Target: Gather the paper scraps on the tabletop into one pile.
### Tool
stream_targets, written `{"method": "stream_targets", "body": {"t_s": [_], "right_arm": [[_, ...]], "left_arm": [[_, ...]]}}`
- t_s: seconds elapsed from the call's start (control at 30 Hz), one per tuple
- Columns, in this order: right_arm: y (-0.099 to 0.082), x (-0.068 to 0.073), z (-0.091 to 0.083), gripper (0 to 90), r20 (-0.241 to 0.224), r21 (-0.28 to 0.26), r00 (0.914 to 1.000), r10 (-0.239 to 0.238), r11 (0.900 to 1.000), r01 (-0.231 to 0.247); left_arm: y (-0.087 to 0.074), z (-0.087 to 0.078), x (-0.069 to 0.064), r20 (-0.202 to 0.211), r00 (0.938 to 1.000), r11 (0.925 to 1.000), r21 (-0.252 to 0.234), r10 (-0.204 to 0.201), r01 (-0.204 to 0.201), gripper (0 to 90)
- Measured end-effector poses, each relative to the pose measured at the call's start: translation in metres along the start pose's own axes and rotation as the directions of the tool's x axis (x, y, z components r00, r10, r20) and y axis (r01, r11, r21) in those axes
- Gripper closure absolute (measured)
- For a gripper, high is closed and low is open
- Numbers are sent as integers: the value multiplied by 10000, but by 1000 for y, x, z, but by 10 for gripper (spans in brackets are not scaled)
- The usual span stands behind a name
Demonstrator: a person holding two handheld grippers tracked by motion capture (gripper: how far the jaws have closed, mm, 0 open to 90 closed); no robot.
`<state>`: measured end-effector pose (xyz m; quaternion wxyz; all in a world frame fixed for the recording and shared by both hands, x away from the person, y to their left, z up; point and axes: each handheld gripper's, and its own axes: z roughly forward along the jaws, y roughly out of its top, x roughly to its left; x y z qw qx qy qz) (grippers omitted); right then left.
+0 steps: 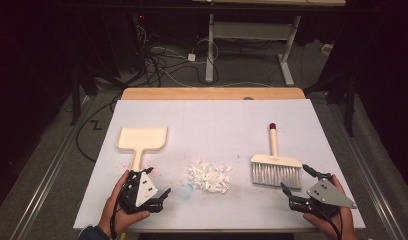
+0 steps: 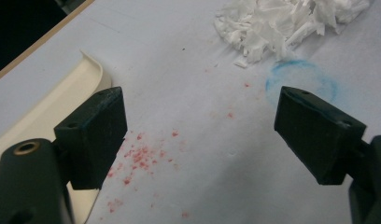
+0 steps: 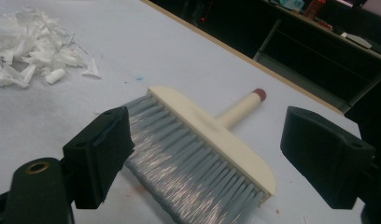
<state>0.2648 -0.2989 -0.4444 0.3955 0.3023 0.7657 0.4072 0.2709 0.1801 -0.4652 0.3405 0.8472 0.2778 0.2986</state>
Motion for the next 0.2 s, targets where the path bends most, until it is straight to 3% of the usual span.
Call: {"method": "stream_targets", "body": {"t_s": [0.2], "right_arm": [[1,0,2,169,-4,-94,10000,23,10000,-23]], "left_arm": [[0,0,0,-53,10000,10000,35,-37,37,163]]}}
